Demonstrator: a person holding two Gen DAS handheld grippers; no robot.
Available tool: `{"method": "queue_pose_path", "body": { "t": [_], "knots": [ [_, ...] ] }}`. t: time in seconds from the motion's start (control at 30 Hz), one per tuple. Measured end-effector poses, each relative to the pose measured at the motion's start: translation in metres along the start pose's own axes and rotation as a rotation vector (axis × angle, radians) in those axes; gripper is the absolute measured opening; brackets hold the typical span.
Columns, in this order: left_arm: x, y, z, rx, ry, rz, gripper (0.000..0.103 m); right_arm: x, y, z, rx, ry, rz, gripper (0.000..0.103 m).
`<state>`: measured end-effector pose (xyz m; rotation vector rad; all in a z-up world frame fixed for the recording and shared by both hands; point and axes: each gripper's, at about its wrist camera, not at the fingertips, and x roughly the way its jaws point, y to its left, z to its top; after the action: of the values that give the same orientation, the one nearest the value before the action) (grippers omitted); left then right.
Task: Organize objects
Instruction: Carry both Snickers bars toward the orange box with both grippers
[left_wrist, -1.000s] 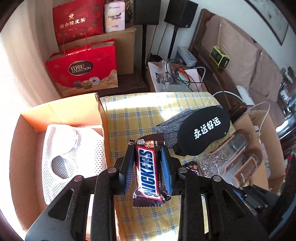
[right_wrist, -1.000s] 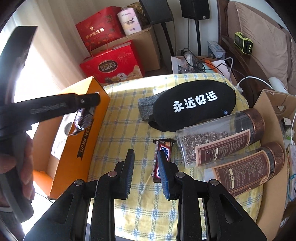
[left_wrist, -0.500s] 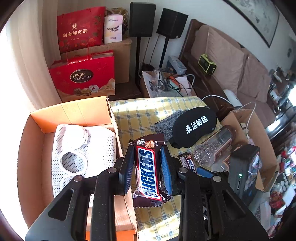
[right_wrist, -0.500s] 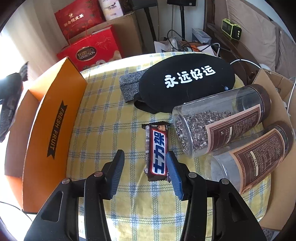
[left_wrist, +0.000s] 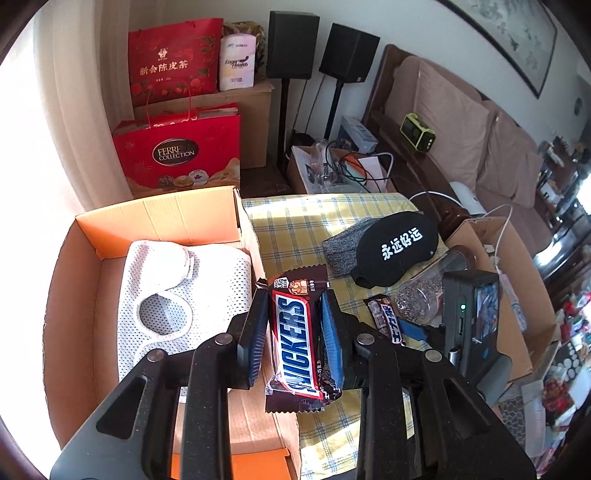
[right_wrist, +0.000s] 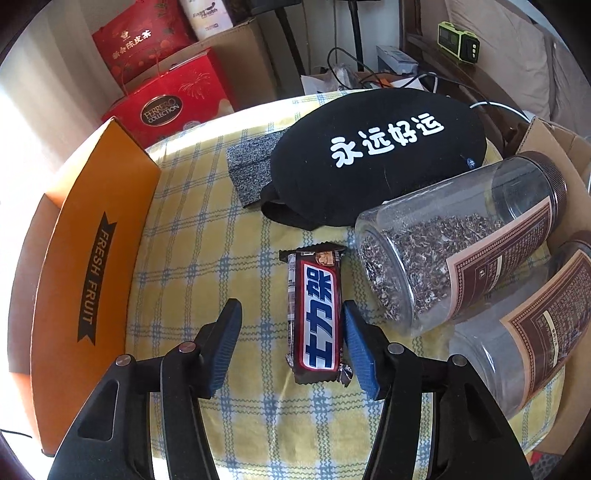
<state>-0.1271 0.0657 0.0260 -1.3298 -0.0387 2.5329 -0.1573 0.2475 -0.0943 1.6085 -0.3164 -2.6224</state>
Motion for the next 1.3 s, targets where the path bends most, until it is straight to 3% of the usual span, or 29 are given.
{"method": "queue_pose_path", "body": {
  "t": [0.03,0.07,0.1,0.27,0.77,1.3],
  "knots": [
    [0.000,0.002,-0.001,-0.004,0.001,0.000,0.026,0.001,0.001,0.001,-0.002,0.001,-0.004,0.057],
    [0.001,0.003,-0.003,-0.006,0.003,0.002,0.027,0.002,0.003,0.001,-0.007,0.000,-0.018,0.046],
    [0.001,0.004,-0.004,-0.005,0.005,0.005,0.027,0.004,0.005,0.003,-0.015,0.005,-0.032,0.028],
    [-0.001,0.011,-0.009,0.000,-0.002,0.023,0.027,-0.005,0.015,0.003,-0.058,-0.006,-0.017,0.028],
    [-0.008,0.037,-0.015,-0.027,-0.072,0.120,0.026,-0.091,0.071,0.011,-0.191,-0.276,-0.052,0.028],
    [-0.030,0.073,-0.017,-0.094,-0.118,0.162,0.026,-0.125,0.110,0.018,-0.217,-0.338,-0.014,0.028]
  ]
}}
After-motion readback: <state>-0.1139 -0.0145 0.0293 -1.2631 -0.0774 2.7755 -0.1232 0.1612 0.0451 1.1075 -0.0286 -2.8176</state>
